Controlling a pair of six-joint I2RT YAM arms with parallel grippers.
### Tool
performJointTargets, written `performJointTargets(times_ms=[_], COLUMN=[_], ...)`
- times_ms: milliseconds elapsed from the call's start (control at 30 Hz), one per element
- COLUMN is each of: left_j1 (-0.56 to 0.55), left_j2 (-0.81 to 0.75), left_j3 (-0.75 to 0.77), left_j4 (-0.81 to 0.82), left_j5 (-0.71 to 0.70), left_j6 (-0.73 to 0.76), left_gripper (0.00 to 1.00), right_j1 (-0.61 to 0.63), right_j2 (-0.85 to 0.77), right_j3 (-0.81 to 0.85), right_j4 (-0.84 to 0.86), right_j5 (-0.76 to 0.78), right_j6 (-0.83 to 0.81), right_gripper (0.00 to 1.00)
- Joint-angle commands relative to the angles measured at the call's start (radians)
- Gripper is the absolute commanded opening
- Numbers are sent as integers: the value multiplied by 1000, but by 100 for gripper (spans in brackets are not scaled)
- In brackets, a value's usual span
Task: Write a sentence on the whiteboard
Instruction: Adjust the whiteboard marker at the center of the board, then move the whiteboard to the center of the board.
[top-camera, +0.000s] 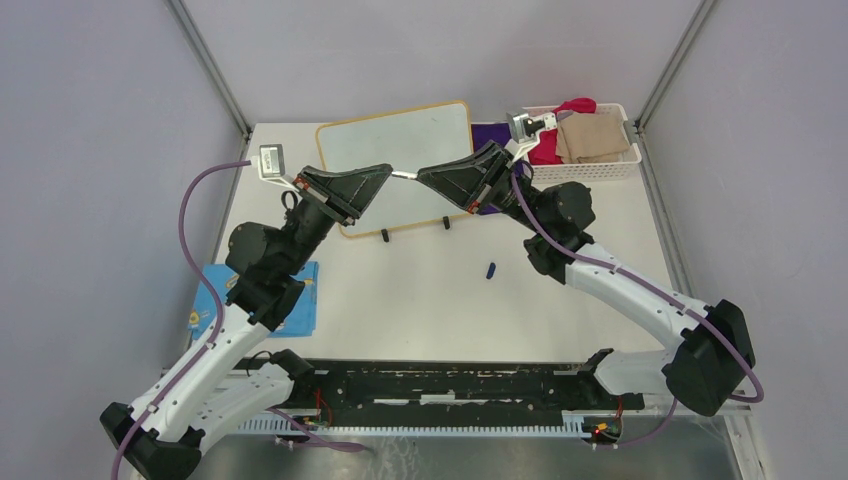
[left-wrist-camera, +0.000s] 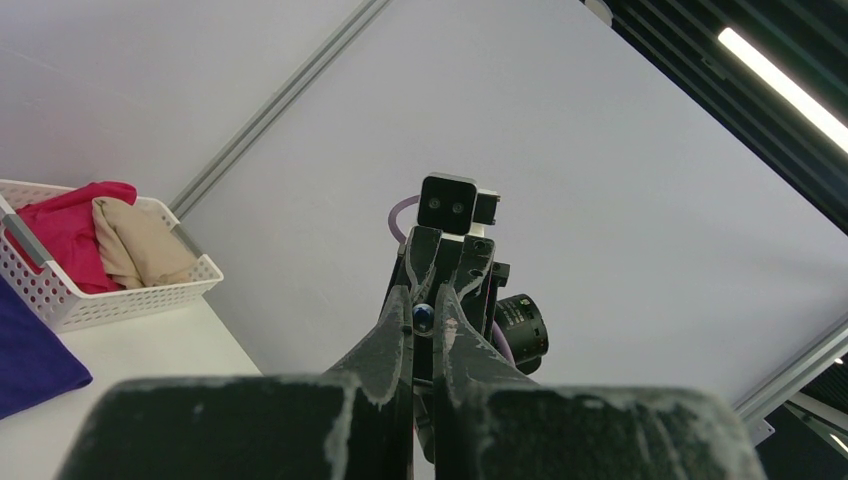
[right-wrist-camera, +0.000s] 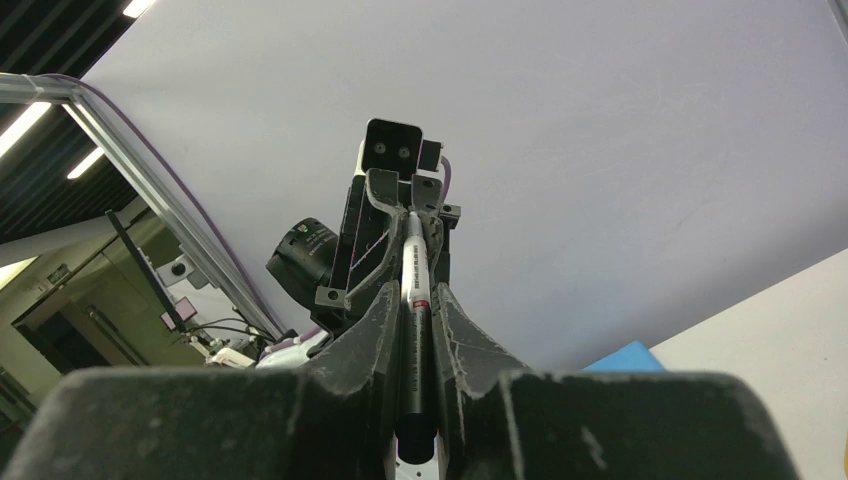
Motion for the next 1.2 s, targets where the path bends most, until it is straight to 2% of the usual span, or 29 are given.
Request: performJointTargets(times_ms=[0,333,367,400,500,567,667,800,900,1033,1167], left_j1=[2,1,1,2,1,1,2,2,2,2,2], left_j2=[9,13,13,13,1,-21,-74,-157,-230,-322,-391], left_j3=[2,4,5,8,21,41,89,151,155,117,78], left_j4=[-17,-28,-31,-39,-87,-141,-244,-423,-566,-690,-762], left_j5=[-14,-15,-14,-14,-30,-53,-97,-175,-245,-340,-410], left_j6=[6,18,20,24,44,71,145,322,482,611,674], left_gripper=[2,2,7,16,55,71,83,89,89,89,90], right_j1=[2,1,-2,-3,-17,-28,-28,-8,93,255,395], right_j2=[-39,-65,-72,-79,-115,-154,-233,-297,-313,-298,-210], right_j3=[5,-11,-13,-14,-21,-16,17,83,113,93,95], right_j4=[65,55,47,35,-26,-117,-341,-610,-753,-786,-765], right_j5=[-40,-54,-50,-44,-11,30,154,367,623,915,1215], right_j6=[-8,-37,-46,-57,-101,-185,-384,-653,-845,-1039,-1212], right_gripper=[0,0,0,0,0,0,0,0,0,0,0])
